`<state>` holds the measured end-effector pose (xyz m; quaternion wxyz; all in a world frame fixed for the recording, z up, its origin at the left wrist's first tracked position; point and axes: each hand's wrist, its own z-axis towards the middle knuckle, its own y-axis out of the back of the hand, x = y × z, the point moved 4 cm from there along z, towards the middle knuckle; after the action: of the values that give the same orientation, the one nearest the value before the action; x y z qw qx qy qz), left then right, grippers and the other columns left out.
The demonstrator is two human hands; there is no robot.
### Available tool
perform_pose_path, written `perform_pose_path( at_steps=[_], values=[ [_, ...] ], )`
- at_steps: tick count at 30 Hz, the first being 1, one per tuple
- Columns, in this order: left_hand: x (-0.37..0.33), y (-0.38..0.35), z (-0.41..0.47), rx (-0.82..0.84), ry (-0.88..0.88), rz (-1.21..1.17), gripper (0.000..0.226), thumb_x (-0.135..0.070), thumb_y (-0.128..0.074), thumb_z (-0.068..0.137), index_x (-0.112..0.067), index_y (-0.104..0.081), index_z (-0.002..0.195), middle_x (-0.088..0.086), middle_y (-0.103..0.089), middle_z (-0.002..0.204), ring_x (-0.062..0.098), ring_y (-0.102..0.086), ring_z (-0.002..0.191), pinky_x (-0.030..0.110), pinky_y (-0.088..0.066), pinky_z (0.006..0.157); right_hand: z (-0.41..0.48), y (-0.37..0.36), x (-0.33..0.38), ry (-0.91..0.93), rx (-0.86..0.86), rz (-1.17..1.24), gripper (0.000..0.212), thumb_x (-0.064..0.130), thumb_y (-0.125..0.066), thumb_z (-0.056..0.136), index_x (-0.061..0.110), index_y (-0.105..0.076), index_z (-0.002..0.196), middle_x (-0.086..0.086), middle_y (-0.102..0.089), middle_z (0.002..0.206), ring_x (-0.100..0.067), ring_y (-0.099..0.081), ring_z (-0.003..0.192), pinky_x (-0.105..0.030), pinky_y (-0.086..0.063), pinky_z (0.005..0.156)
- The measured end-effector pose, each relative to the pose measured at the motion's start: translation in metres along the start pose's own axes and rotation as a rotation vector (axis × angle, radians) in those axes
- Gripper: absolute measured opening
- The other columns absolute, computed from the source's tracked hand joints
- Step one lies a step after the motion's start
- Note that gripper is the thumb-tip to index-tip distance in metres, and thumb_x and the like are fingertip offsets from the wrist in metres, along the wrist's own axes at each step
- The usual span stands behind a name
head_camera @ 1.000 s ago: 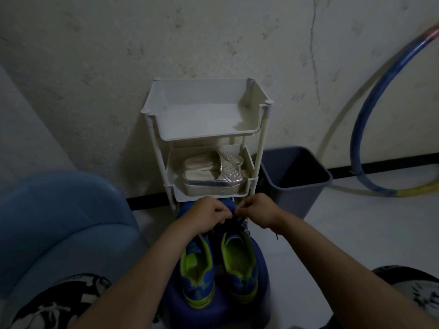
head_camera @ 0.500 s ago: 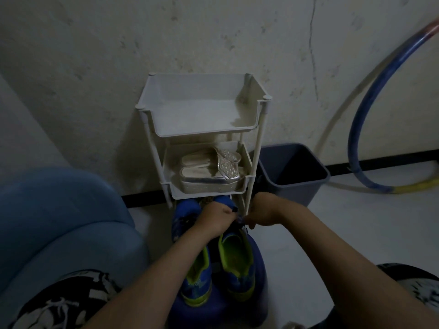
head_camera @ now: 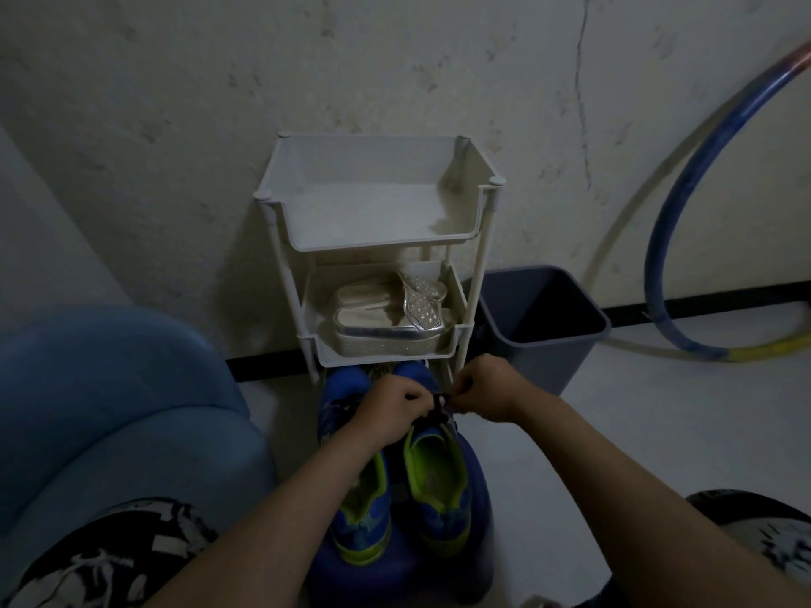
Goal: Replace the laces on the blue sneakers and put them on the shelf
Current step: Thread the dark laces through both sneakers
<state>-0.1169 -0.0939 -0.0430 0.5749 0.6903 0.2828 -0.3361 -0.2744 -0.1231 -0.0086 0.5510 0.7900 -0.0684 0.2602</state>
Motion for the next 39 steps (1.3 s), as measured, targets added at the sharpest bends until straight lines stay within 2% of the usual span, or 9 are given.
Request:
perform_pose_path(
  at_steps=[7,10,15,18,22,26,31,35,39],
  values=[
    [0.002,0.006,-0.001,-0.056,0.040,-0.064,0.021,-0.022,-0.070,0.089,-0.024,-0.071,0.068,-0.013,-0.068,0.071,-0.003,-0.060,0.065,0.007,-0.044,0.060,-0.001,-0.007,0.007,0.039,0.087,0.091,0.011,0.024,-0.079,0.080,0.015,-0.077,0.087,0.003,-0.070,0.083,-0.005,-0.060,0.070,-0.018,-0.051,0.064],
    [0.002,0.007,0.000,0.052,0.084,-0.058,0.026,-0.021,-0.064,0.092,-0.024,-0.067,0.067,-0.010,-0.065,0.068,0.005,-0.059,0.067,0.019,-0.046,0.064,-0.002,-0.007,0.007,0.029,0.080,0.141,0.012,0.024,-0.079,0.080,0.016,-0.077,0.089,0.003,-0.071,0.084,-0.003,-0.060,0.069,-0.018,-0.050,0.064],
    [-0.003,0.007,-0.006,0.257,0.328,-0.027,0.026,-0.020,-0.051,0.095,-0.017,-0.051,0.069,-0.002,-0.041,0.057,0.011,-0.036,0.049,0.022,-0.027,0.045,-0.006,-0.009,0.012,0.075,0.041,0.148,0.039,0.030,-0.088,0.067,0.023,-0.065,0.098,0.005,-0.065,0.103,-0.008,-0.061,0.088,-0.022,-0.052,0.076],
    [-0.002,0.007,-0.010,0.301,0.476,-0.182,0.024,-0.028,-0.052,0.095,-0.016,-0.052,0.075,-0.003,-0.040,0.057,0.009,-0.032,0.044,0.021,-0.021,0.039,-0.006,-0.009,0.014,0.137,-0.029,0.138,0.028,0.027,-0.089,0.067,0.024,-0.069,0.087,0.009,-0.063,0.098,0.000,-0.055,0.082,-0.014,-0.044,0.068],
    [0.004,0.008,-0.012,0.290,0.577,-0.391,0.022,-0.027,-0.050,0.097,-0.013,-0.055,0.081,-0.004,-0.046,0.061,0.006,-0.032,0.044,0.017,-0.017,0.035,-0.008,-0.009,0.017,0.189,-0.070,0.155,0.014,0.022,-0.086,0.072,0.023,-0.075,0.080,0.008,-0.070,0.088,-0.004,-0.064,0.082,-0.023,-0.055,0.078],
    [0.005,0.006,-0.013,0.281,0.628,-0.533,0.023,-0.034,-0.050,0.095,-0.014,-0.058,0.088,-0.004,-0.052,0.066,0.007,-0.030,0.045,0.016,-0.015,0.035,-0.008,-0.008,0.019,0.236,-0.068,0.137,0.007,0.018,-0.083,0.076,0.018,-0.079,0.081,0.007,-0.072,0.086,-0.004,-0.066,0.079,-0.022,-0.055,0.080],
    [0.010,0.005,-0.013,0.219,0.714,-0.445,0.022,-0.033,-0.060,0.092,-0.016,-0.057,0.079,-0.005,-0.050,0.066,0.007,-0.027,0.043,0.017,-0.015,0.035,-0.011,-0.009,0.023,0.276,-0.071,0.031,0.003,0.021,-0.078,0.079,0.019,-0.078,0.082,0.013,-0.063,0.085,-0.002,-0.060,0.081,-0.019,-0.047,0.077],
    [0.012,0.007,-0.015,0.062,0.759,-0.438,0.021,-0.024,-0.060,0.091,-0.012,-0.054,0.074,-0.001,-0.048,0.059,0.009,-0.028,0.039,0.015,-0.016,0.035,-0.014,-0.007,0.024,0.283,-0.072,-0.228,0.007,0.033,-0.072,0.079,0.027,-0.075,0.083,0.007,-0.061,0.103,-0.012,-0.050,0.103,-0.036,-0.042,0.091],
    [0.016,0.013,-0.011,-0.032,0.572,0.055,0.023,-0.024,-0.059,0.089,-0.007,-0.062,0.074,0.005,-0.057,0.053,0.017,-0.048,0.040,0.020,-0.037,0.042,-0.015,-0.007,0.020,0.212,-0.030,-0.314,0.012,0.037,-0.067,0.084,0.029,-0.072,0.091,0.004,-0.063,0.110,-0.018,-0.053,0.108,-0.040,-0.039,0.096]
  ],
)
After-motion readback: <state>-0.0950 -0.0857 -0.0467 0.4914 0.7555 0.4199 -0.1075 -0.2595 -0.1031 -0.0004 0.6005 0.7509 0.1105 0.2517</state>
